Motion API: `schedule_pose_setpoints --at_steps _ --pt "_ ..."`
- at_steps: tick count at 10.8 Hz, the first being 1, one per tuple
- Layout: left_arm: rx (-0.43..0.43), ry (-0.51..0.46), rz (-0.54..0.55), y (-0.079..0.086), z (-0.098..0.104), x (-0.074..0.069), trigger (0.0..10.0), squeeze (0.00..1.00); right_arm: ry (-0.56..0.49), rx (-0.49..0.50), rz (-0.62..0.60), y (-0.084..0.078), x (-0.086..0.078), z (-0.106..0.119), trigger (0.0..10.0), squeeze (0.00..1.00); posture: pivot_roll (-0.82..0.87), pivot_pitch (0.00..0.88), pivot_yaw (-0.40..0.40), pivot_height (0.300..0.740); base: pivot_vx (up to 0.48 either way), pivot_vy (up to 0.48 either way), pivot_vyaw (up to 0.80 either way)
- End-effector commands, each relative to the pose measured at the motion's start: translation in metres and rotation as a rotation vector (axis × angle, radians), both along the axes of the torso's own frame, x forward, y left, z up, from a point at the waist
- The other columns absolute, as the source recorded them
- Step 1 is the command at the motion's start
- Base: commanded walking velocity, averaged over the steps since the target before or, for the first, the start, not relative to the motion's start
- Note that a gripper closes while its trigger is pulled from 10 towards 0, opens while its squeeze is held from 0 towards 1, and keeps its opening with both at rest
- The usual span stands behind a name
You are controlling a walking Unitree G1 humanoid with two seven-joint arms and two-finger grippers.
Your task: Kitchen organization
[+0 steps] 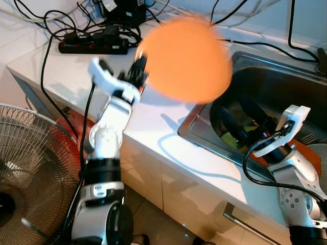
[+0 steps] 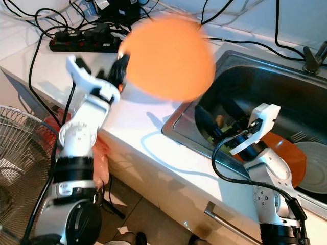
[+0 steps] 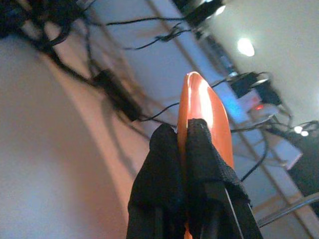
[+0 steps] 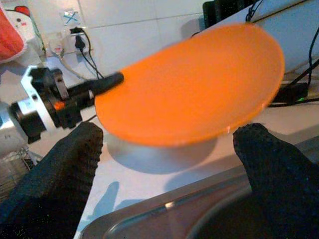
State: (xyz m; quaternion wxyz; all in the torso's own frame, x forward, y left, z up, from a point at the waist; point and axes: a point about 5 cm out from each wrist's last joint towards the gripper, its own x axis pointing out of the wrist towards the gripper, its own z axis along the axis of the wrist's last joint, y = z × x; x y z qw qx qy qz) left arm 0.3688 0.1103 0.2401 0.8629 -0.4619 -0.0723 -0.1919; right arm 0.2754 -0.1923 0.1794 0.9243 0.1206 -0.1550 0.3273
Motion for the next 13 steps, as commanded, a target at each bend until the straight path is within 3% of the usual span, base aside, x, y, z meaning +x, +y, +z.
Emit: schedule_pose_setpoints --at_steps 1,5,6,8,10,13 --pt "-0.011 -0.046 -0.029 -0.009 0.011 0.002 10.0 0.0 0.01 0.006 -0.039 -0.009 -0.002 -0.003 10.0 0.0 -0.01 0.115 0.096 0.74 0.0 0.0 0.0" --pt "0.132 -0.076 -0.083 -0.051 0.017 0.011 10.0 0.0 -0.006 -0.034 -0.223 -0.039 -0.003 0.003 10.0 0.0 -0.05 0.124 0.109 0.74 0.0 0.0 0.0" --pt "0.143 -0.083 -0.092 -0.056 0.018 0.012 10.0 0.0 -0.005 -0.037 -0.241 -0.042 -0.003 0.003 10.0 0.0 -0.05 0.124 0.109 0.74 0.0 0.0 0.0" --pt "0.171 -0.11 -0.155 -0.082 0.023 0.014 10.0 0.0 -0.008 -0.047 -0.286 -0.05 -0.007 0.005 10.0 0.0 -0.06 0.128 0.116 0.74 0.0 0.0 0.0" --pt "0.187 -0.112 -0.201 -0.099 0.023 0.014 10.0 0.0 -0.003 -0.058 -0.328 -0.058 -0.009 0.005 10.0 0.0 -0.07 0.128 0.12 0.74 0.0 0.0 0.0" --pt "0.263 -0.108 -0.334 -0.147 0.015 0.005 10.0 0.0 0.012 -0.075 -0.407 -0.069 -0.015 0.003 10.0 0.0 -0.11 0.127 0.134 0.74 0.0 0.0 0.0"
